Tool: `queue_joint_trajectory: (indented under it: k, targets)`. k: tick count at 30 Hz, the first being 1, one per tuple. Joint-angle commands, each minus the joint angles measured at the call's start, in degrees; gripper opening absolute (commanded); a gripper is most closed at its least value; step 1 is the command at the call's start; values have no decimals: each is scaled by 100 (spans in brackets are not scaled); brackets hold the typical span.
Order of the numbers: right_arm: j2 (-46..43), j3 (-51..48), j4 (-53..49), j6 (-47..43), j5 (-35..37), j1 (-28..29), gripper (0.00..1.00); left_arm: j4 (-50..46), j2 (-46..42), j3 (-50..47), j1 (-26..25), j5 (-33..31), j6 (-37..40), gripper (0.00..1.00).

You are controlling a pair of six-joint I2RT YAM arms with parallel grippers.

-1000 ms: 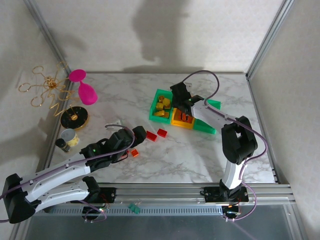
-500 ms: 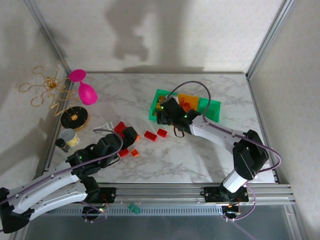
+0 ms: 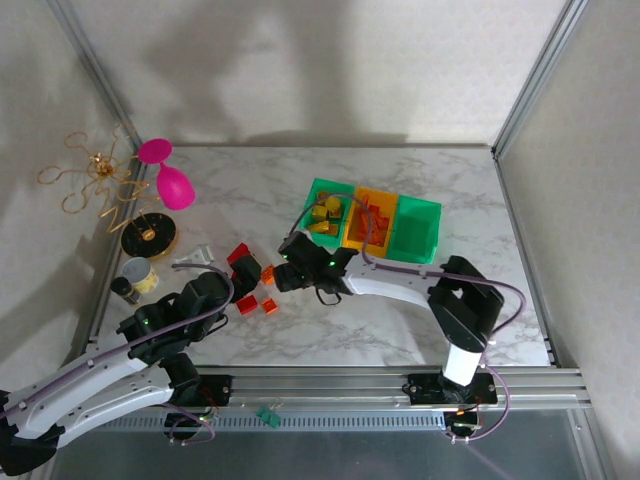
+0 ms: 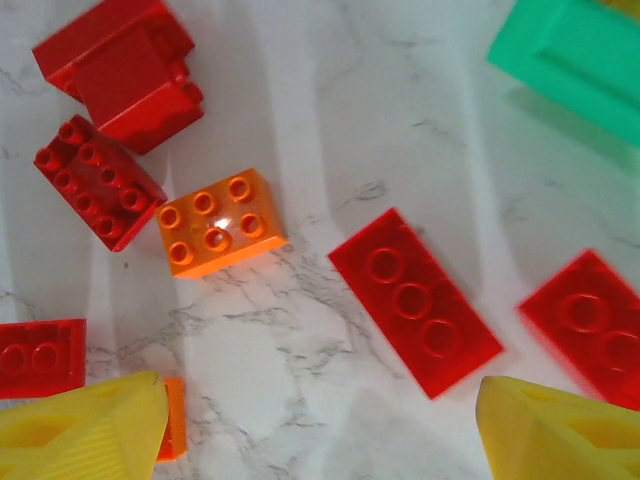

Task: Sort the legos into containers by color
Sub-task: Pick up the lego from the center of the table.

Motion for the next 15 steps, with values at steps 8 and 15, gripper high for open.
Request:
queue_joint_trajectory:
  k: [8,15]
  targets:
    - [952,930,190,-387,-84,202,80,-1020,-117,115,56,-302,-611,100]
    - [1519,1416,-38,-1104,-99,207,77,-1314,-300,127,65,-424,-769,100]
